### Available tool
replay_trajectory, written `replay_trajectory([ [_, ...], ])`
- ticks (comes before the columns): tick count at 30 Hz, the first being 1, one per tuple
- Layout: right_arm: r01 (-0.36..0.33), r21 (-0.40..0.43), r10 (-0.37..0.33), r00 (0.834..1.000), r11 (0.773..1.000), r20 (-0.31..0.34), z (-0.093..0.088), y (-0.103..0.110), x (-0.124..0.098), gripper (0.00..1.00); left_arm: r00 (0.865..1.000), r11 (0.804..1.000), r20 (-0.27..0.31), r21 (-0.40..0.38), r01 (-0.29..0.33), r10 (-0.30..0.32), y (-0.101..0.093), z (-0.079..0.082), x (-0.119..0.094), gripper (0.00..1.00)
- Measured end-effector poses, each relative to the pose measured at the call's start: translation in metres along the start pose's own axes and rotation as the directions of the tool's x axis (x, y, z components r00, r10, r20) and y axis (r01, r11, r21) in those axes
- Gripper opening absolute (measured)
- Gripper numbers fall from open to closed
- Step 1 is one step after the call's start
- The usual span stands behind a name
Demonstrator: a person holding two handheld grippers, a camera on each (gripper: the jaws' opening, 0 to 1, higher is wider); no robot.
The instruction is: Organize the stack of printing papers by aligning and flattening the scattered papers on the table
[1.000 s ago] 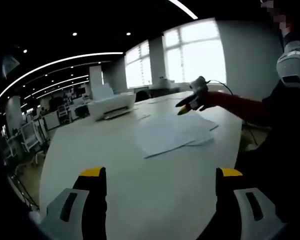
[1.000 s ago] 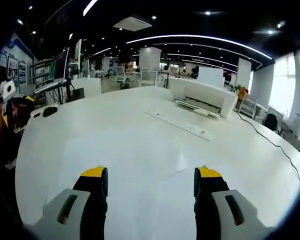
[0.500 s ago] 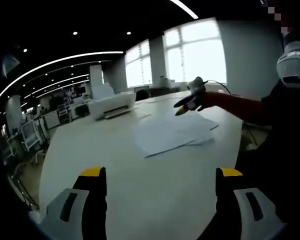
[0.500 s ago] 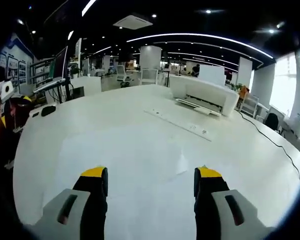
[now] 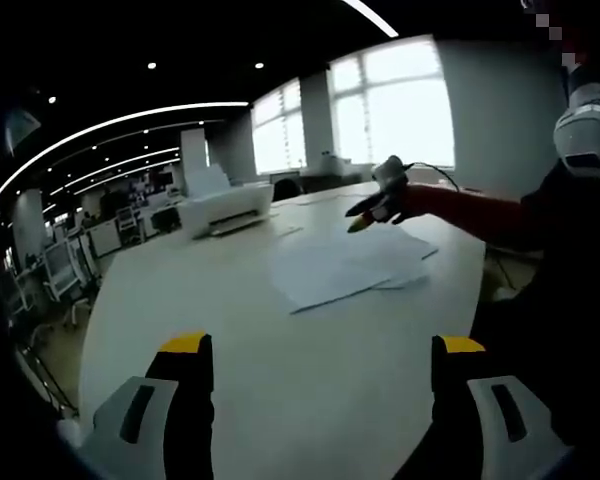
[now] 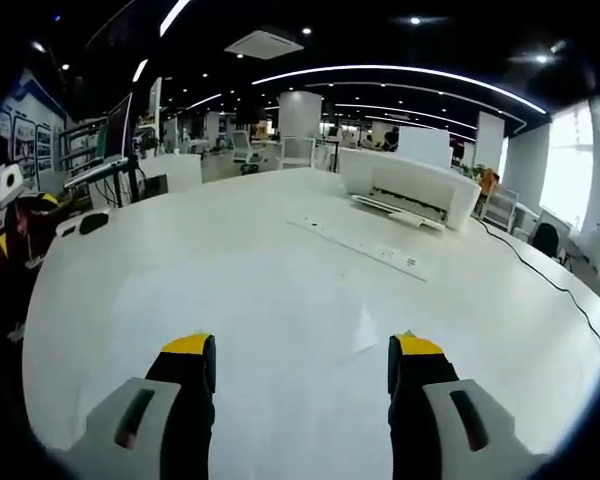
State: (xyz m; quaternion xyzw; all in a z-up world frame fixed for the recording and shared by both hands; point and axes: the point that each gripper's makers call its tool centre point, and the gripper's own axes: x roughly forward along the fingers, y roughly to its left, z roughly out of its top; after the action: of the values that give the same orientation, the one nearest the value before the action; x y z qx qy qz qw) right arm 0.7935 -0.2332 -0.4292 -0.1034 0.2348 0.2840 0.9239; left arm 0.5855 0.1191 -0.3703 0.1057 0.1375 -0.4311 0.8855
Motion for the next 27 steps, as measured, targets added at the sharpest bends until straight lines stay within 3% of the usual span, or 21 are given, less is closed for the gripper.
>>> replay_trajectory([
  [27,0.012,0.024,-0.012,1.000,1.000,-0.010,0.000,-0.011,0.020,0.64,1.000,1.000,-0.006,-0.001,0.008,-0.008,-0.002,-0.002,0.002,0.92],
])
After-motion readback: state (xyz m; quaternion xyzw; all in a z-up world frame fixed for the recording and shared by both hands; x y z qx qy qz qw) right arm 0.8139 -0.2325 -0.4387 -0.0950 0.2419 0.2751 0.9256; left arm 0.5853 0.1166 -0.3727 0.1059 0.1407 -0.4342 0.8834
